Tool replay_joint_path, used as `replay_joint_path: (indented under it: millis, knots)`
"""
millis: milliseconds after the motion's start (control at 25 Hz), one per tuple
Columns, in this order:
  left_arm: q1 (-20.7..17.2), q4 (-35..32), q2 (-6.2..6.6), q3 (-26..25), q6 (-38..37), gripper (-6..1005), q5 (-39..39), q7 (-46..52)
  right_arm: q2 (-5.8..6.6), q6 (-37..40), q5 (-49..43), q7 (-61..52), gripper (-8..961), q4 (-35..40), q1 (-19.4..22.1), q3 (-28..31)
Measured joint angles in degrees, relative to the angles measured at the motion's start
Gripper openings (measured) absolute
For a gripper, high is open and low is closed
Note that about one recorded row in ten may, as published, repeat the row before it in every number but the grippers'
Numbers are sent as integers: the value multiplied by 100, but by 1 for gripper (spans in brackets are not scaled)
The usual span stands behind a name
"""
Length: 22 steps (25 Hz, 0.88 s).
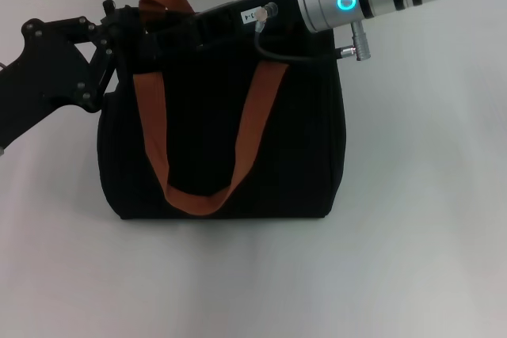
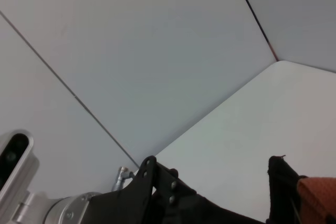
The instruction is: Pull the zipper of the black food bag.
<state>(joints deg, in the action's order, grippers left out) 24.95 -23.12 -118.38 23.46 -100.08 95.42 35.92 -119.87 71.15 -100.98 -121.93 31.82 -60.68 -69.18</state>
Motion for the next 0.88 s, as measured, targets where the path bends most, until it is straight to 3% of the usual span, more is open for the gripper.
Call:
replay_joint_path:
  millis: [520,880]
  knots:
    - [24,1,-6,-7,-9,27,-3,20,14,106,202,28,348,178,84,-177]
    - [34,1,-7,-26,13,28,-2,21,10,111,207,73,250,200,97,-308]
